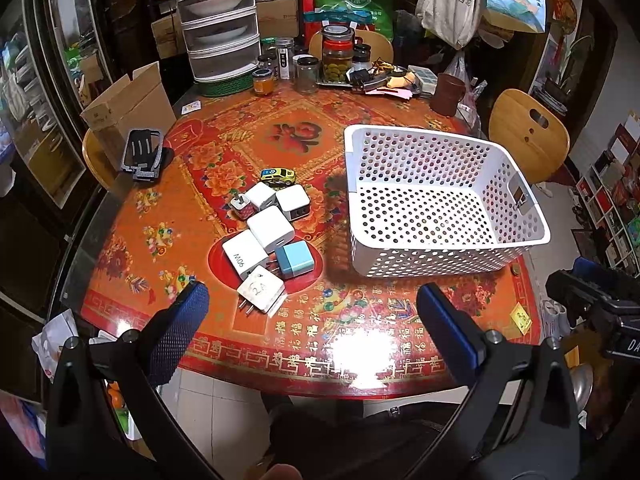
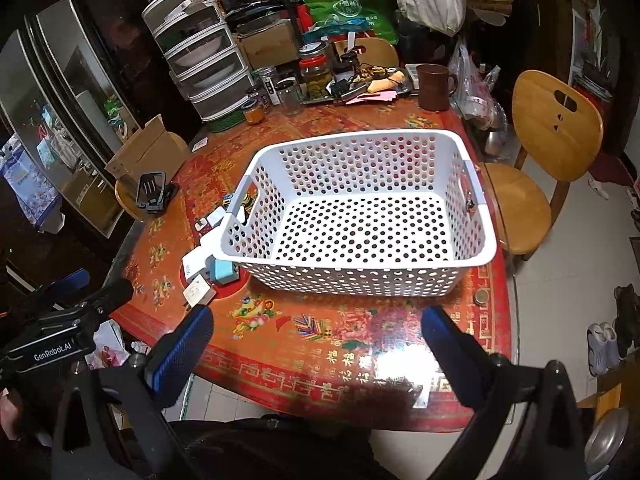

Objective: Organize rigid objects

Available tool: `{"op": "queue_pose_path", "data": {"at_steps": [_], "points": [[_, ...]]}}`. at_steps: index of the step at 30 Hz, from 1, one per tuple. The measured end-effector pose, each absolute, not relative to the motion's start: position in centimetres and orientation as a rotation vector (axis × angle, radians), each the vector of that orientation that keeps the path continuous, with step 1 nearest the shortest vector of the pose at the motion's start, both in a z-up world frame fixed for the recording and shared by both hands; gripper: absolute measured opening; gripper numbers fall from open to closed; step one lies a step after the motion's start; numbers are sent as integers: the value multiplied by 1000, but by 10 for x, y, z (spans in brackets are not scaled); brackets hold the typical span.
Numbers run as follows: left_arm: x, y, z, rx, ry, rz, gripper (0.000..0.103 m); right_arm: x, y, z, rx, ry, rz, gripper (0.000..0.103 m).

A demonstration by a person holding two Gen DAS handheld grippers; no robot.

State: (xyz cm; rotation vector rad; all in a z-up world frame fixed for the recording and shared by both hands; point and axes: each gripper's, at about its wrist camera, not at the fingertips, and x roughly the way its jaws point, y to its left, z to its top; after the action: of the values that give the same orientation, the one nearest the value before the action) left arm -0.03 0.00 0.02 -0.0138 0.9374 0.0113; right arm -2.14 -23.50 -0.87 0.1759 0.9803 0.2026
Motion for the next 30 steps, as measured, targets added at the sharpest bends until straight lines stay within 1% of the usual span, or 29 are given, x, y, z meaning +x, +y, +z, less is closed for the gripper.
{"op": "queue_pose_path", "data": {"at_steps": [30], "points": [[-4, 2, 10, -11, 924, 45, 102, -16, -235, -8, 176, 978, 219, 103]]}}
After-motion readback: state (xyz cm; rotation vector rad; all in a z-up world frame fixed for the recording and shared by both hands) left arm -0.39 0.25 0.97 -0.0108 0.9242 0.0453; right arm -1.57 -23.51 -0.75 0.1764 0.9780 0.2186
